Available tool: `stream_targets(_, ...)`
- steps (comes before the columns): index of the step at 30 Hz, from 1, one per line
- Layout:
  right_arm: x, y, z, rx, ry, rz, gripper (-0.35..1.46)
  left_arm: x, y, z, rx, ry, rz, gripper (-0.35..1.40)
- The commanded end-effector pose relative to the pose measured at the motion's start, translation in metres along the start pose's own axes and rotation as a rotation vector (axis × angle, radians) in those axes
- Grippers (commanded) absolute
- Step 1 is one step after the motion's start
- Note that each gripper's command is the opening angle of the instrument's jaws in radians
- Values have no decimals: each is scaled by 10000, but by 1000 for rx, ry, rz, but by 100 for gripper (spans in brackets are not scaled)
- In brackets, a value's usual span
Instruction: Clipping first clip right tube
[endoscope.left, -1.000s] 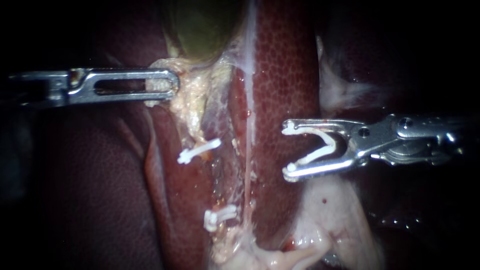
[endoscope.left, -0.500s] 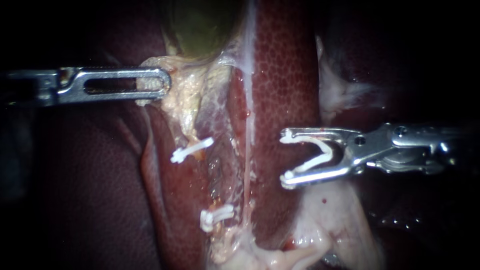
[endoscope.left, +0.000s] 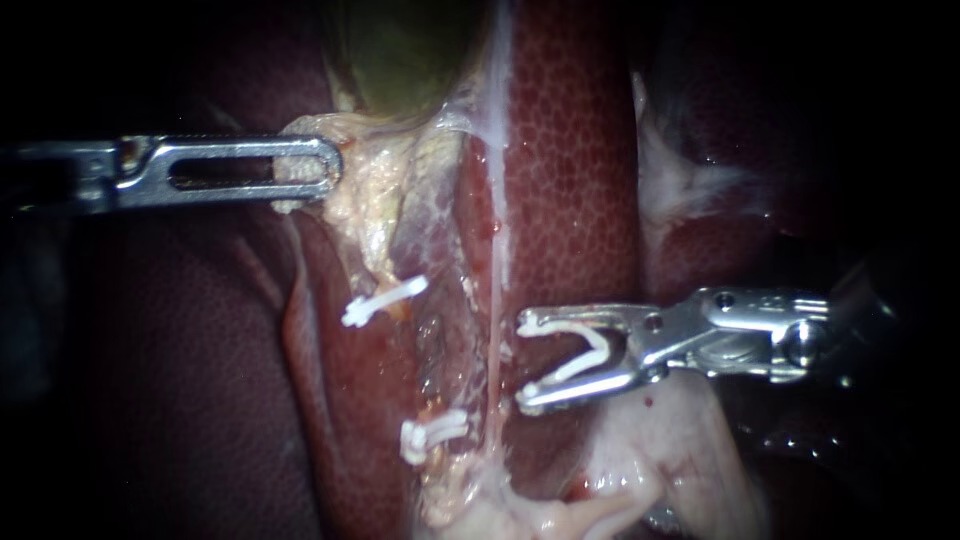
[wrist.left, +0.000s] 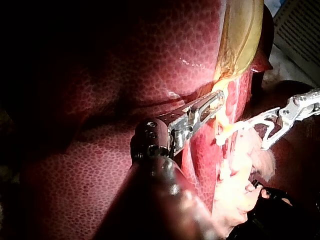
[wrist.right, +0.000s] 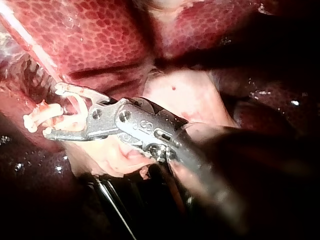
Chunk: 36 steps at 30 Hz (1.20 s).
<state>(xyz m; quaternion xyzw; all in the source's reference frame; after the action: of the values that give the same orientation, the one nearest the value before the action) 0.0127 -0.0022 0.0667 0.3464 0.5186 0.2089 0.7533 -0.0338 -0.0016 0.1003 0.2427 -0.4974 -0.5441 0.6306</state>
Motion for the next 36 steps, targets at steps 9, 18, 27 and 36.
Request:
stream_targets(9, -30, 24, 23, -3, -18, 37, 58, 0, 0, 0, 0, 0, 0, -30)
stream_targets(18, -35, 34, 39, -12, -16, 51, 58, 1, -2, -1, -1, -1, 0, -30)
stream_targets(27, -42, 37, 53, 0, -18, 69, 57, 1, -2, -1, -1, -1, 0, -30)
stream_targets(36, -48, 36, 70, 35, -28, 115, 55, 2, -2, -1, -2, -1, 0, -32)
